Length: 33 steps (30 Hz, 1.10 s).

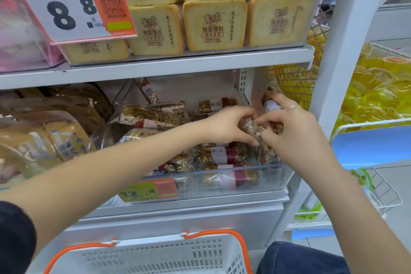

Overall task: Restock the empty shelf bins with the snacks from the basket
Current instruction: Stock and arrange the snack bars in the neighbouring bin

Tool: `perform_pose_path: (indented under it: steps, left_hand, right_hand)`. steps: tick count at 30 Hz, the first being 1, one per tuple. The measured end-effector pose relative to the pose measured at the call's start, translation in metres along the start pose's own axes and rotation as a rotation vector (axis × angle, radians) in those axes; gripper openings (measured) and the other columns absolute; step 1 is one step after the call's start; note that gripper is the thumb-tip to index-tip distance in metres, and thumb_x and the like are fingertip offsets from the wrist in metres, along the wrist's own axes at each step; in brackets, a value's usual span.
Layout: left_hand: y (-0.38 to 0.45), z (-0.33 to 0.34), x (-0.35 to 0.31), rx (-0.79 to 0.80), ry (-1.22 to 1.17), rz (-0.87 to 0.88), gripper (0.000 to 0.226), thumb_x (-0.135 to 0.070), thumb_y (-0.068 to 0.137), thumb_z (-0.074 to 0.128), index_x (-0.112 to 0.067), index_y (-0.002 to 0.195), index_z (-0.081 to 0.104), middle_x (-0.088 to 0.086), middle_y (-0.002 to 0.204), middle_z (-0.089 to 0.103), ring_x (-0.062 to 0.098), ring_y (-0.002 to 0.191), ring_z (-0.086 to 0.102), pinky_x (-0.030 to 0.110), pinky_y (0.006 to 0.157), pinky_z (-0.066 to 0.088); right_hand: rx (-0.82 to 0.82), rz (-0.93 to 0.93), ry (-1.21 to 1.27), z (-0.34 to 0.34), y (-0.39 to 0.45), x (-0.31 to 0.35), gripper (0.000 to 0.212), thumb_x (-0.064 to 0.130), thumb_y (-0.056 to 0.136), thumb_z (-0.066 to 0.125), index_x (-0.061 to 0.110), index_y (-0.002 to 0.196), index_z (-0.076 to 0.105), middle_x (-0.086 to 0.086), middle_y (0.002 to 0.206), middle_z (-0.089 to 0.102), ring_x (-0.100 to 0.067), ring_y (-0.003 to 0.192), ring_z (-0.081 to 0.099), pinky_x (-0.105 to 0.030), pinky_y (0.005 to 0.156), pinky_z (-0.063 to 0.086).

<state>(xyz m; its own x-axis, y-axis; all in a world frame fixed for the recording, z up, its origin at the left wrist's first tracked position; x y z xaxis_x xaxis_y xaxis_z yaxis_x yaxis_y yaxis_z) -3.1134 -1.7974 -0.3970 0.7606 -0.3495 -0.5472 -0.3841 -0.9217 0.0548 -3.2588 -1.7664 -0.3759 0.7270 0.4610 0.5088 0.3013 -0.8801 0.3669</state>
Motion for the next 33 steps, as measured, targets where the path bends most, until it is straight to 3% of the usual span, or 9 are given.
perform_pose_path:
  steps: [5,9,12,14,17,19,23,26,33]
  left_hand:
    - [-0.023,-0.039,0.002,-0.067,-0.093,0.041,0.031,-0.009,0.069,0.080,-0.014,0.087,0.055,-0.009,0.093,0.062,0.006,0.084,0.058,0.021,0.070,0.046]
    - [-0.034,-0.064,0.023,-0.176,-0.185,-0.020,0.034,0.000,0.070,0.079,-0.017,0.082,0.051,-0.007,0.100,0.065,0.002,0.091,0.063,0.014,0.075,0.049]
    - [-0.026,-0.056,0.039,-0.012,0.304,-0.119,0.024,0.001,0.086,0.054,-0.016,0.103,0.049,0.004,0.121,0.056,0.017,0.099,0.056,0.029,0.079,0.048]
    - [-0.021,-0.048,0.045,0.178,0.613,-0.112,0.047,0.003,0.088,0.031,-0.016,0.131,0.038,0.005,0.142,0.041,0.023,0.104,0.053,0.036,0.076,0.049]
    - [-0.015,-0.049,0.045,0.299,0.763,-0.133,0.070,0.015,0.085,0.038,-0.020,0.144,0.025,0.002,0.150,0.031,0.019,0.101,0.051,0.029,0.061,0.044]
    - [-0.015,-0.048,0.048,0.353,0.759,-0.177,0.077,0.017,0.085,0.039,-0.023,0.148,0.022,-0.002,0.152,0.028,0.018,0.107,0.049,0.022,0.062,0.042]
    - [-0.011,-0.044,0.044,0.277,0.379,-0.197,0.047,0.006,0.088,0.045,-0.020,0.127,0.052,-0.003,0.132,0.050,0.016,0.119,0.050,0.024,0.089,0.043]
    - [-0.003,-0.028,0.047,0.271,0.459,-0.184,0.048,-0.020,0.086,0.067,-0.019,0.130,0.049,-0.003,0.126,0.053,0.017,0.110,0.053,0.028,0.086,0.047]
    - [0.010,-0.016,0.050,0.251,0.448,-0.184,0.053,-0.022,0.071,0.081,-0.018,0.111,0.047,-0.001,0.102,0.050,0.019,0.091,0.051,0.027,0.064,0.040]
  right_hand:
    - [-0.024,-0.020,-0.001,0.001,-0.003,-0.003,0.045,0.006,0.082,0.060,0.023,0.125,0.062,0.003,0.150,0.036,-0.017,0.131,0.041,-0.027,0.098,0.036]
    - [-0.021,-0.027,0.004,0.001,-0.003,-0.003,0.047,0.005,0.083,0.060,0.023,0.126,0.060,0.002,0.151,0.036,-0.016,0.133,0.040,-0.026,0.102,0.034]
    - [-0.012,-0.020,0.003,0.000,-0.005,-0.002,0.043,0.004,0.082,0.059,0.023,0.120,0.064,0.003,0.151,0.035,-0.015,0.130,0.042,-0.025,0.097,0.036]
    - [-0.008,-0.030,0.000,0.000,-0.004,-0.002,0.041,0.003,0.082,0.059,0.023,0.117,0.066,0.004,0.151,0.035,-0.013,0.132,0.041,-0.023,0.096,0.035]
    - [0.001,-0.041,0.003,0.000,-0.004,-0.004,0.039,0.003,0.082,0.059,0.022,0.116,0.066,0.004,0.151,0.035,-0.010,0.133,0.038,-0.018,0.096,0.031]
    - [0.008,-0.047,0.000,0.000,-0.005,-0.004,0.038,0.004,0.083,0.059,0.022,0.116,0.066,0.004,0.151,0.034,-0.009,0.134,0.037,-0.017,0.096,0.030]
    - [0.010,-0.052,0.000,-0.001,-0.004,-0.005,0.037,0.004,0.083,0.060,0.022,0.115,0.066,0.004,0.151,0.034,-0.009,0.134,0.036,-0.017,0.096,0.030]
    - [0.011,-0.054,0.012,-0.001,-0.004,-0.005,0.037,0.004,0.083,0.060,0.022,0.114,0.066,0.006,0.152,0.034,-0.007,0.134,0.035,-0.014,0.093,0.028]
    - [0.003,-0.063,0.010,0.000,-0.002,-0.006,0.037,0.005,0.081,0.060,0.023,0.112,0.067,0.006,0.151,0.035,-0.007,0.132,0.038,-0.014,0.090,0.028]
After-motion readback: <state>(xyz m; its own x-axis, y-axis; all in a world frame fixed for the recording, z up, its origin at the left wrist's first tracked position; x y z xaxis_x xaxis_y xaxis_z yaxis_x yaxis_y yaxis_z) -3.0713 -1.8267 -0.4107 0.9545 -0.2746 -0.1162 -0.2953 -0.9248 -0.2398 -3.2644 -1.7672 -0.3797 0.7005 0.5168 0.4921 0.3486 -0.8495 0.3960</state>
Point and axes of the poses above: each hand's wrist, its own y-axis towards the middle knuckle, its own z-axis out of the palm, x = y × z, the point moved 3 cm from there along y, towards the middle knuckle
